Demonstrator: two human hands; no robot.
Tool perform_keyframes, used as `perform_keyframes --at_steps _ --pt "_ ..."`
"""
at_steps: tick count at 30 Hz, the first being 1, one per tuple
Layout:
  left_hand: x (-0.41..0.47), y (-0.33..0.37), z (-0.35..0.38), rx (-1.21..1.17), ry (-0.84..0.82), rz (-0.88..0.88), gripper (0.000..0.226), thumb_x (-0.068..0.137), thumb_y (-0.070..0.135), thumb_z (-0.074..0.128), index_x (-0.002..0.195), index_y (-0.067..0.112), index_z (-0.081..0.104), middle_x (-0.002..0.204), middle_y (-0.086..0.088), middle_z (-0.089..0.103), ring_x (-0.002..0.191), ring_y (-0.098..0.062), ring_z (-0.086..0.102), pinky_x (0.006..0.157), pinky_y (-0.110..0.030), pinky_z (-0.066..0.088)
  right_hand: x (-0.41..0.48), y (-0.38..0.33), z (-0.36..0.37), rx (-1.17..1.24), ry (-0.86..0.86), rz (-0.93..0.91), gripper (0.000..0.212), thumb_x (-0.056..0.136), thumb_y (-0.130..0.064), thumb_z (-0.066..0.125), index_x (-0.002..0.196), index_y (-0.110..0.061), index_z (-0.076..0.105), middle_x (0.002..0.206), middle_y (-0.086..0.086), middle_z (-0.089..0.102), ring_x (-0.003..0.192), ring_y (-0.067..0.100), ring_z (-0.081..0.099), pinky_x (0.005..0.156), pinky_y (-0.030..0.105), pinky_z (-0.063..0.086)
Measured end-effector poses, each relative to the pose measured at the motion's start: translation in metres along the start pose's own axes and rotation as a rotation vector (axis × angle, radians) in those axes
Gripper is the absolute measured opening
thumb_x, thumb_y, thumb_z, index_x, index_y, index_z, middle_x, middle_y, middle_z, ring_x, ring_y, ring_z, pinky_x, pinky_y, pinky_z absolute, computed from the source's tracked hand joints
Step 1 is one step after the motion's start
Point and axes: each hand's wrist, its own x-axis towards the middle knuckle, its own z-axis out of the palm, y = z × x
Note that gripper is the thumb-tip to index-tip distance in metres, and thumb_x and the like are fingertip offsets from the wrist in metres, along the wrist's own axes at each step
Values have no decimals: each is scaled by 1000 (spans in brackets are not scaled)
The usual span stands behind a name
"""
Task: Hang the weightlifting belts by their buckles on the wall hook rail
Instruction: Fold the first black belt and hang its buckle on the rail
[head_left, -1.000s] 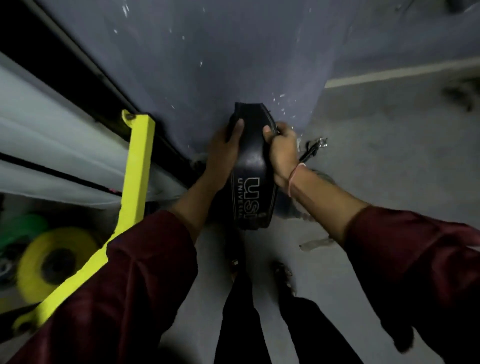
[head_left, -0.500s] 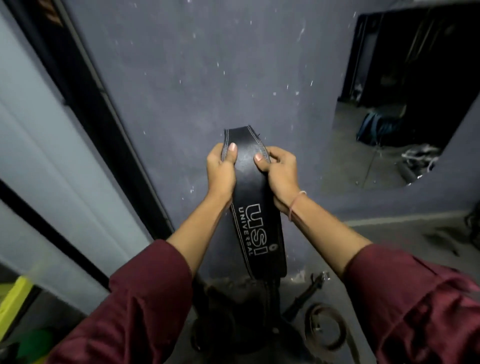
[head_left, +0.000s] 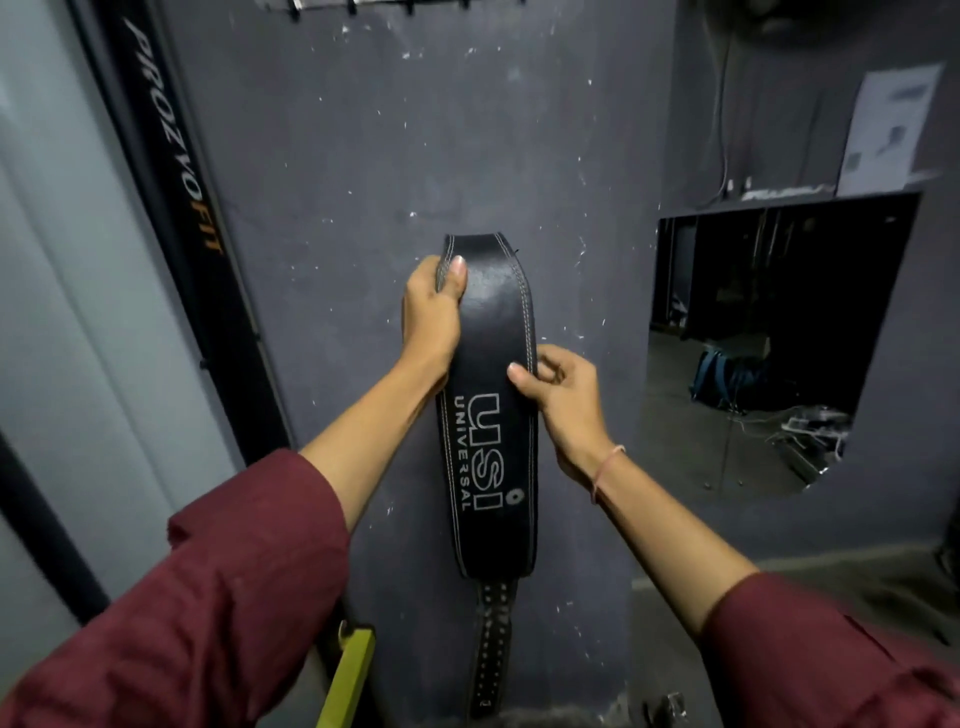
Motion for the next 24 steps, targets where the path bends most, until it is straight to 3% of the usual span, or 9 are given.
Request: perform_keyframes --at_steps 3,8,11,13,15,17,20,24 --pt "4 0 -1 -23 -29 2 50 83 56 58 80 6 52 79 -7 52 76 -21 47 73 -41 42 31 -33 14 63 43 -98 16 92 11 58 107 12 64 94 15 73 80 15 71 74 26 60" --pt "15 4 -11 -66 24 -11 41 81 56 59 81 15 56 78 -6 47 74 -22 41 71 -39 35 -6 9 8 84 -50 50 21 91 9 61 112 10 64 95 11 76 81 18 73 73 27 61" --pt "26 1 -11 -52 -33 23 60 85 64 53 86 4 53 85 -5 47 77 -23 39 71 -41 35 -10 15 8 91 -14 79 19 91 9 61 111 9 63 90 9 76 76 17 73 68 27 60" --pt "35 7 -12 -3 -43 7 68 86 69 46 94 2 55 92 -4 51 83 -22 44 77 -44 43 5 3 14 64 17 9 20 92 9 60 111 7 62 92 9 75 79 17 72 73 29 60" --pt "36 22 -12 53 -67 -21 61 93 59 43 111 2 54 106 -7 60 99 -23 56 94 -51 48 16 -8 20 46 52 -44 15 92 6 61 106 1 65 94 10 74 83 20 71 78 34 60" --pt "23 33 -12 92 -88 6 44 102 44 41 123 6 48 122 -6 61 115 -20 58 106 -46 46 22 -14 25 44 96 -75 13 92 5 61 101 -2 66 92 10 74 83 21 71 78 37 59" --pt "-13 27 -7 115 -62 43 33 103 43 41 113 12 46 105 -1 63 99 -17 62 97 -45 52 33 -29 32 47 161 -133 14 91 6 60 100 -1 67 92 11 72 83 22 69 80 39 59" --pt "-51 16 -3 20 -15 70 15 104 29 50 110 16 53 107 -1 70 102 -18 68 91 -40 56 52 -49 36 59 185 -140 11 90 5 62 97 -2 66 88 10 73 79 22 70 73 36 59"
